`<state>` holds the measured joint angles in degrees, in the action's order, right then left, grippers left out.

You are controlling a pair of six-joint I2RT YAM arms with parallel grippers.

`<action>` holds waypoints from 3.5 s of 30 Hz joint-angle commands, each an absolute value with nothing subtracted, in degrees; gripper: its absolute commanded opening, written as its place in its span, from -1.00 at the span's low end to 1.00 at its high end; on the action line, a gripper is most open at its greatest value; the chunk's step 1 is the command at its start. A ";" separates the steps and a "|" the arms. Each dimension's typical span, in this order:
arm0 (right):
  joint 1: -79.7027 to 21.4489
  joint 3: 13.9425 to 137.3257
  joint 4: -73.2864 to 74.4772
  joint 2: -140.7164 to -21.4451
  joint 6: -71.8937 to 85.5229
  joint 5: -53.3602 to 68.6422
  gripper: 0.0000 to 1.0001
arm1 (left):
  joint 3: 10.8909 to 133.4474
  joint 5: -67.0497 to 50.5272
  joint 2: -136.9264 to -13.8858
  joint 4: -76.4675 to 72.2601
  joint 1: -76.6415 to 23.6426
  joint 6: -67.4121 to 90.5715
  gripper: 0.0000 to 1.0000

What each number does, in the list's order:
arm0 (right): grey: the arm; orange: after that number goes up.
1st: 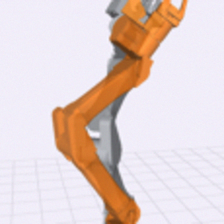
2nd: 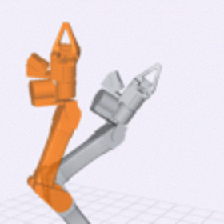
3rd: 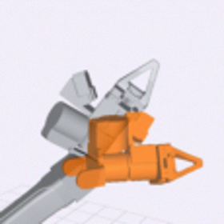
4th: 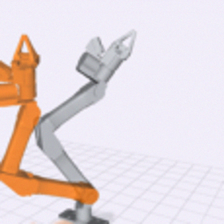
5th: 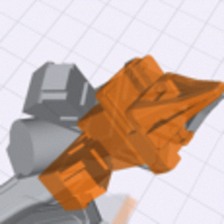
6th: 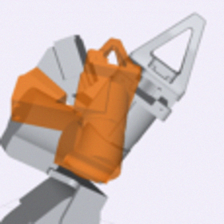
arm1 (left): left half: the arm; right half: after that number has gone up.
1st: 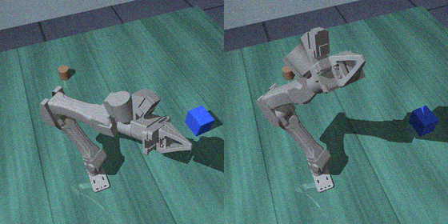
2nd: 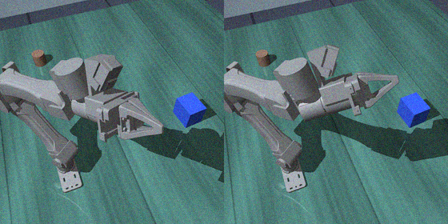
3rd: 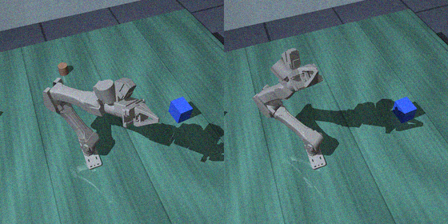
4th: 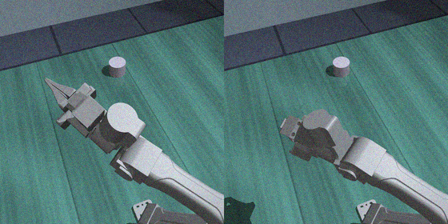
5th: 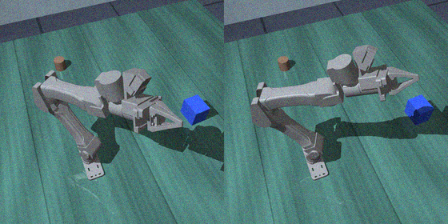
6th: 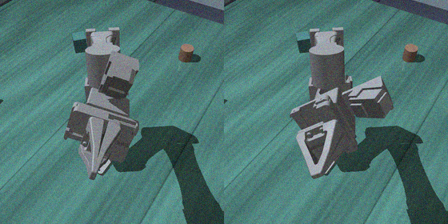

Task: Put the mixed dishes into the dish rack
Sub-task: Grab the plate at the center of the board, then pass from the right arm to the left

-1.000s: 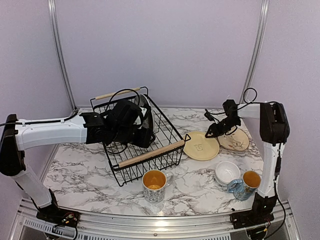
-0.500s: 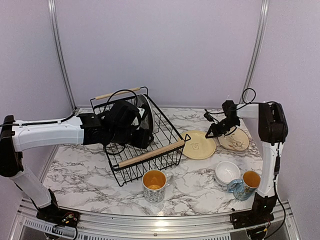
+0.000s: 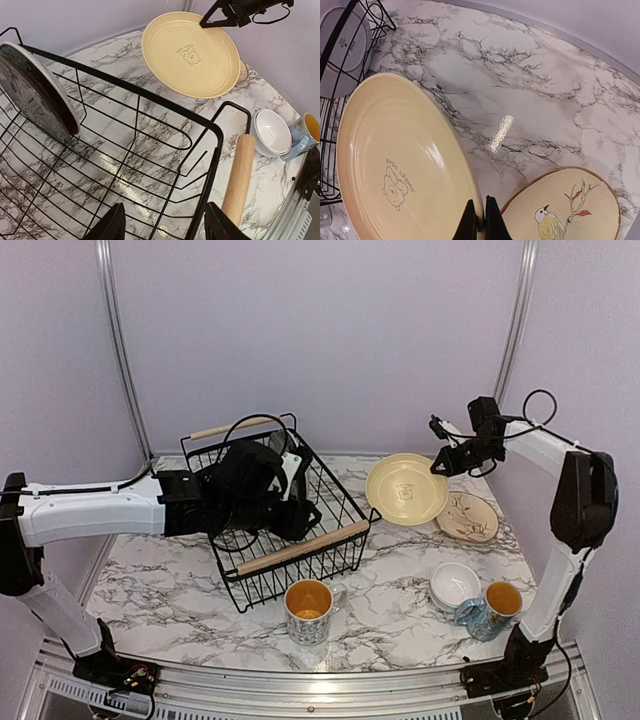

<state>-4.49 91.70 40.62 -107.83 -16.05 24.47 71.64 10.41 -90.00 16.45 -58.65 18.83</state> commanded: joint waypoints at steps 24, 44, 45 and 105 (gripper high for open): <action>-4.17 97.78 47.74 -94.32 -0.80 44.32 -1.00 | 109.06 34.78 -115.21 17.88 -78.73 -44.68 0.26; -4.74 91.27 49.16 -86.60 -3.86 43.89 -1.00 | 119.53 47.46 -127.38 20.08 -78.44 -49.84 -0.07; -4.81 91.02 49.07 -86.16 -3.93 43.79 -1.00 | 119.53 47.61 -127.54 20.20 -78.48 -49.66 -0.08; -3.88 88.72 55.39 -84.26 -10.55 40.76 -1.00 | 125.66 24.13 -118.65 30.68 -81.16 -32.91 0.28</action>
